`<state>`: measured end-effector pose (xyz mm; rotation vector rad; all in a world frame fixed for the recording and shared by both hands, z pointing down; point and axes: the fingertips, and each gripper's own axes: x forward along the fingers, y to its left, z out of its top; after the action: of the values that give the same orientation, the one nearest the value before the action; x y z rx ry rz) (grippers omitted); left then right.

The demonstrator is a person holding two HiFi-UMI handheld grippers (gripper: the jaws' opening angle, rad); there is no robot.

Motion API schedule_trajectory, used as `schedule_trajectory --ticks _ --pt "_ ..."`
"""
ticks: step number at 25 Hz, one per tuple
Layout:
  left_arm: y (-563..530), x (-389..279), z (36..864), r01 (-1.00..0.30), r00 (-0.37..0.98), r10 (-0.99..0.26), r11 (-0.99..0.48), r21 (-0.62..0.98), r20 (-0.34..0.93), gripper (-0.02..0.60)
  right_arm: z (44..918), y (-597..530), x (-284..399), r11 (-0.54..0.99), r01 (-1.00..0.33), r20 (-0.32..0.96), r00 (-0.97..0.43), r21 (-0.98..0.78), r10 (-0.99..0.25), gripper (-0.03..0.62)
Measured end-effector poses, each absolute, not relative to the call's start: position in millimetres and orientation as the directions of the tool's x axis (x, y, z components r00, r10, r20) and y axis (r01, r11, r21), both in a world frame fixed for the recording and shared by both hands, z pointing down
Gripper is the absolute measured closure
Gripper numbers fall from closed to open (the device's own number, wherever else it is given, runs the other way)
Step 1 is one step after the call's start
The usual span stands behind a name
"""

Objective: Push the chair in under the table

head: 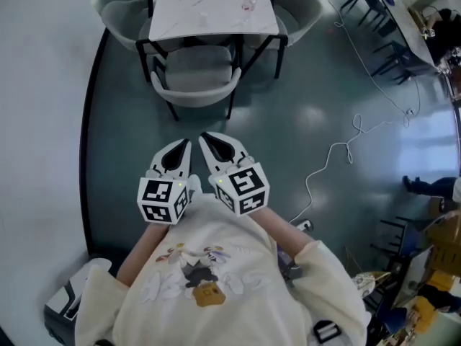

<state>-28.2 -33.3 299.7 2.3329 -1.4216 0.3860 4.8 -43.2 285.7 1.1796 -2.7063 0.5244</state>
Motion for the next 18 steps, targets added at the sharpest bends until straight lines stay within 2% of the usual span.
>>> schedule_trajectory --ticks 12,18 --pt "5 -44 294 -0.902 0.432 -0.804 -0.393 0.179 0.410 0.572 292 -3 9 0.494 -0.824 0.287 -0.562 -0.277 -0.776 0.580" --pt "2 -38 308 -0.901 0.433 -0.803 -0.384 0.201 0.409 0.572 301 -3 16 0.489 -0.833 0.299 -0.551 -0.259 -0.779 0.585"
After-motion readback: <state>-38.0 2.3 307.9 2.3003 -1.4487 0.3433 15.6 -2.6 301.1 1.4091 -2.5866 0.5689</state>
